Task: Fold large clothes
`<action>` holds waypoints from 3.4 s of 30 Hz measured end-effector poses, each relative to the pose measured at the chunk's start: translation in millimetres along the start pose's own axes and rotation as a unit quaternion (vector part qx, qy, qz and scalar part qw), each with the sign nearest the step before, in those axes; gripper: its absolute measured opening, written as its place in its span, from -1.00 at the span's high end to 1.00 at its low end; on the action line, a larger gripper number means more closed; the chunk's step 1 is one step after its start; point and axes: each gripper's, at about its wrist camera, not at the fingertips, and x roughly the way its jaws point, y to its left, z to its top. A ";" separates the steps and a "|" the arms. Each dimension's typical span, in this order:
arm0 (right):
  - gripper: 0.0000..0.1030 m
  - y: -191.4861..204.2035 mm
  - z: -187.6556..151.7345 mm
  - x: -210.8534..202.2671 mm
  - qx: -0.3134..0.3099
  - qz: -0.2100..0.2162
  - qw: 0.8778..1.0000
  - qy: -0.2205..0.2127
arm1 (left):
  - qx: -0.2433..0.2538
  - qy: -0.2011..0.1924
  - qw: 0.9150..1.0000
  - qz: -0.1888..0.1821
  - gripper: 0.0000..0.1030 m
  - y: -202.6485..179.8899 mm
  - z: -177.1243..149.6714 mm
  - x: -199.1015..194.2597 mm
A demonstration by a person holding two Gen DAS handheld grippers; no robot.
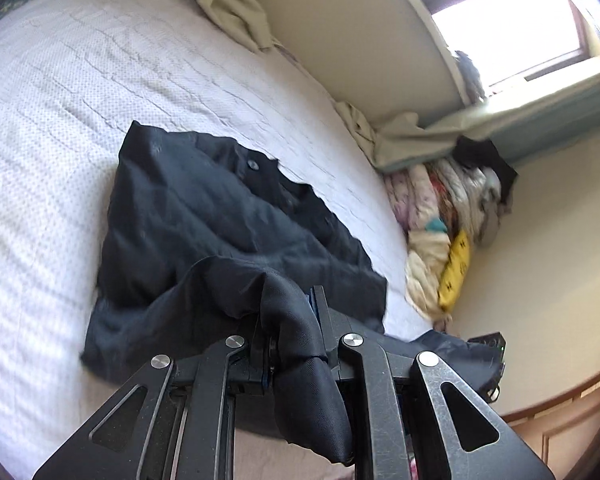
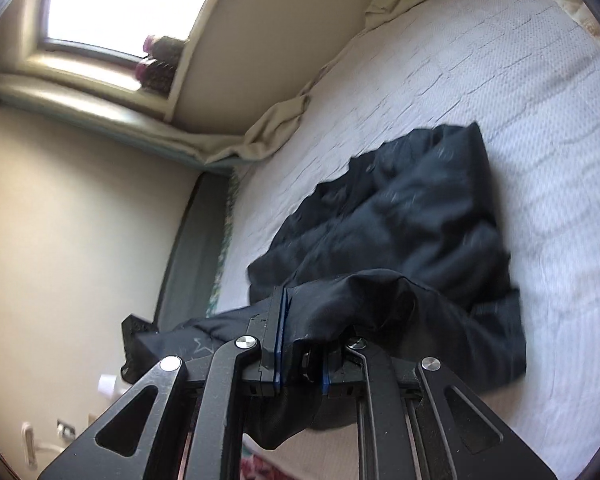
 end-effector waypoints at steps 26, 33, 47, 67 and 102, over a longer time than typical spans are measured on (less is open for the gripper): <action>0.53 -71.8 62.0 78.3 0.066 -0.032 0.997 -0.002 | -0.064 -0.053 0.994 -0.069 -0.31 55.8 65.5 43.8; -0.13 -71.1 66.7 61.5 0.079 -0.020 0.996 -0.031 | -0.071 -0.107 0.991 -0.044 -0.68 59.6 65.7 24.1; -0.35 -56.3 77.3 21.8 -0.009 -0.144 0.986 -0.083 | 0.022 -0.061 0.991 0.121 -0.67 45.5 57.1 58.0; 0.86 -71.9 38.2 53.6 -0.023 -0.211 0.977 0.012 | -0.043 -0.008 0.987 0.155 0.66 79.1 11.0 42.4; 0.47 3.7 16.3 103.4 -0.311 -0.400 0.862 -0.029 | 0.106 -0.044 0.949 0.294 -0.42 18.2 17.6 83.3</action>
